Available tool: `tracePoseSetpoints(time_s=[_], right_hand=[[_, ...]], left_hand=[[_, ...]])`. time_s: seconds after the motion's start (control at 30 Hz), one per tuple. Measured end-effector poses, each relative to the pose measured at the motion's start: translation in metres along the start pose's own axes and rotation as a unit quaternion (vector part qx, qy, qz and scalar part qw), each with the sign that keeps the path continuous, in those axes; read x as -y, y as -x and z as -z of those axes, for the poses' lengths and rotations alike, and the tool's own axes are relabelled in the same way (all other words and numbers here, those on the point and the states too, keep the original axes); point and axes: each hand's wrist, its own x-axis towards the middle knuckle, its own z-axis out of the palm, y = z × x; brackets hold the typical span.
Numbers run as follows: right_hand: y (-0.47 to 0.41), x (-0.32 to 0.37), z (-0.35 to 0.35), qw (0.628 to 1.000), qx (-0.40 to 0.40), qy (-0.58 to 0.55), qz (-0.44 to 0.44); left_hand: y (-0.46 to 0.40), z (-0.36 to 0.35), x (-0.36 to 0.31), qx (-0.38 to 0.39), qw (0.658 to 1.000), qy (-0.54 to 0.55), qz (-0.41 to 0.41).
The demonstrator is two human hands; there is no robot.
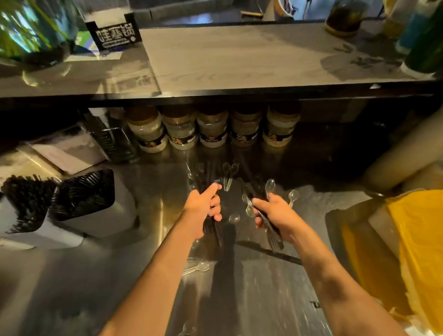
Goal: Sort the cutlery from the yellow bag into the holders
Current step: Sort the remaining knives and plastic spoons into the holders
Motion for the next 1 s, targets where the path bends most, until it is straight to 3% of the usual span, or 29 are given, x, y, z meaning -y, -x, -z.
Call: tracePoseSetpoints(time_s=[0.17,0.27,0.43,0.63,0.77,1.0], right_hand=[[0.035,0.015,-0.042,0.989,0.109,-0.092,0.032],[0.051,0.025,-0.067,0.979,0.167,-0.119,0.021],[0.072,0.039,-0.115,0.976,0.212,-0.040,0.009],[0.087,0.047,-0.189,0.962,0.272,-0.012,-0.022],[0.093,0.056,-0.234,0.954,0.299,0.012,-0.022],[0.087,0.059,-0.297,0.928,0.367,0.027,-0.054]], left_hand=[[0.037,0.013,-0.015,0.017,0.995,0.100,-0.003],[0.060,0.029,-0.030,0.021,0.994,0.102,-0.024],[0.089,0.068,-0.058,-0.093,0.983,0.099,-0.123],[0.125,0.137,-0.103,-0.162,0.960,-0.055,-0.220],[0.146,0.184,-0.125,-0.166,0.955,-0.118,-0.214],[0.165,0.253,-0.145,-0.136,0.970,-0.079,-0.183]])
